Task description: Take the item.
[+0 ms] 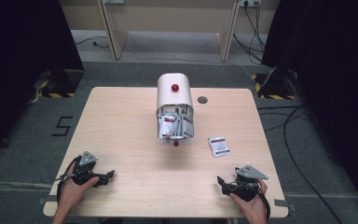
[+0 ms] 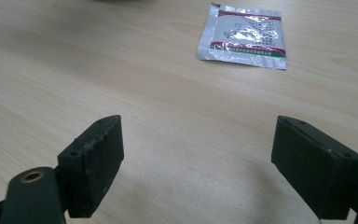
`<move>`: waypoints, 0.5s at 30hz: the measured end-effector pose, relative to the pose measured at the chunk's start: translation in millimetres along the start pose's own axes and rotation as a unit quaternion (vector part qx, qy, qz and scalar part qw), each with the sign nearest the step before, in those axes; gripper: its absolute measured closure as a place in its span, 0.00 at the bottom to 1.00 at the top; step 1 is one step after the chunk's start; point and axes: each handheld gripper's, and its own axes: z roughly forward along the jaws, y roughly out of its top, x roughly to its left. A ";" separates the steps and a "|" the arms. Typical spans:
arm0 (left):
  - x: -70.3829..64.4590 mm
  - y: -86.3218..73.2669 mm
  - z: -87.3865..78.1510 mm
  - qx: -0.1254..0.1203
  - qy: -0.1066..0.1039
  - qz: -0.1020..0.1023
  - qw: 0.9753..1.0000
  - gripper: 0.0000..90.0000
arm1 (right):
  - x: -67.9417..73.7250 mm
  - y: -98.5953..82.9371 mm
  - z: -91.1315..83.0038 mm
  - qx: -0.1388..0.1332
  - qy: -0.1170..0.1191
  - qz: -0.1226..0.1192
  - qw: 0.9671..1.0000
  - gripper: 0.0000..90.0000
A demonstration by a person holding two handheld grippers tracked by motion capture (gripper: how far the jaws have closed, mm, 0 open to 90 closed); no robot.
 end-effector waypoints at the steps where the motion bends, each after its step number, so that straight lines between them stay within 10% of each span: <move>1: 0.0 0.0 0.0 0.000 0.000 0.000 1.000 0.00 | -0.3 -0.8 -1.0 0.000 -0.001 0.001 1.000 0.20; 15: 0.0 0.0 0.0 0.000 0.000 0.000 1.000 0.00 | -2.6 -9.2 -12.3 -0.010 -0.007 0.007 1.000 0.20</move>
